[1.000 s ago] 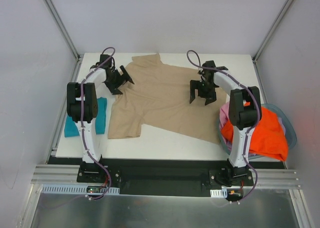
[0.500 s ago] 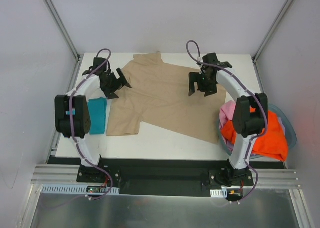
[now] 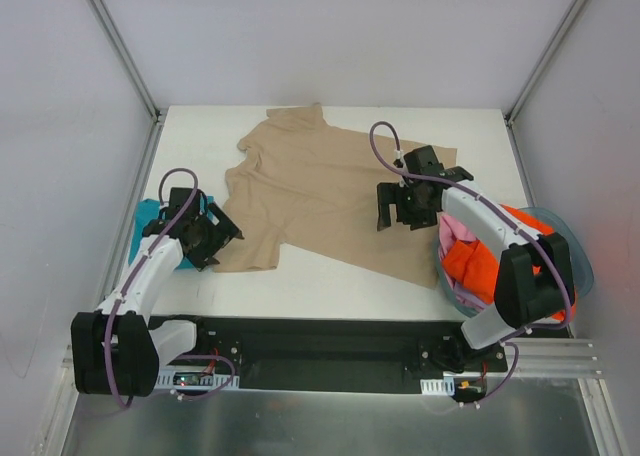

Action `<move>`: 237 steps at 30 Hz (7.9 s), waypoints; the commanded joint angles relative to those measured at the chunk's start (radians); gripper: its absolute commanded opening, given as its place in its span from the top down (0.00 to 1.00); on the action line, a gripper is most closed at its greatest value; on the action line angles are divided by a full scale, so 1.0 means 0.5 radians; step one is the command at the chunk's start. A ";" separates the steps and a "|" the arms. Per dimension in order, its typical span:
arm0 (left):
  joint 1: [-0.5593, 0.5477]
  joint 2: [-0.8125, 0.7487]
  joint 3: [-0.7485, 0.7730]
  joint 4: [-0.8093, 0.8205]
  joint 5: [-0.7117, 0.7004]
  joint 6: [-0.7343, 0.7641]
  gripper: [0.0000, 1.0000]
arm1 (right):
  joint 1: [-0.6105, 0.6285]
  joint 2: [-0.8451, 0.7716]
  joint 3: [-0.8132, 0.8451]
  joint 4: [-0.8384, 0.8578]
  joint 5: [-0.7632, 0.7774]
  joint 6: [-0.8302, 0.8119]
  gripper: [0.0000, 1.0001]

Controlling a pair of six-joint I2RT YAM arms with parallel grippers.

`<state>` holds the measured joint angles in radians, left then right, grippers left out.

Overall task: Fold and stack the t-shirts
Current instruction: Grap the side of the flattened tshirt closest away from the robot with both arms, then fold the flattened tshirt in 1/3 of the way

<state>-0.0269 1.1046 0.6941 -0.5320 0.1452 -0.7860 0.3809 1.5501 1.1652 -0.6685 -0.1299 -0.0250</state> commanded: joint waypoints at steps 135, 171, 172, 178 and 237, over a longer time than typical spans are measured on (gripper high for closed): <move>-0.029 -0.510 0.219 -0.127 -0.192 -0.355 1.00 | 0.226 -0.588 -0.496 -0.488 0.110 -0.002 0.94; -0.179 1.926 2.308 0.239 0.115 0.099 1.00 | -0.298 0.265 0.354 -0.504 0.149 -0.107 0.89; -0.179 1.951 2.333 0.239 0.115 0.102 1.00 | -0.299 0.277 0.363 -0.504 0.158 -0.103 0.89; -0.179 2.089 2.441 0.236 0.188 0.155 0.73 | -0.308 0.373 0.458 -0.534 0.376 -0.042 0.80; -0.179 0.436 -0.124 0.211 -0.149 -0.351 0.01 | 0.048 0.189 -0.385 -0.031 -0.047 -0.054 0.03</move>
<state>-0.1123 1.4143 0.7223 -0.3408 0.1490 -0.9043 0.4156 1.6669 0.9993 -0.6514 -0.1551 -0.0212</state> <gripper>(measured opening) 0.993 0.970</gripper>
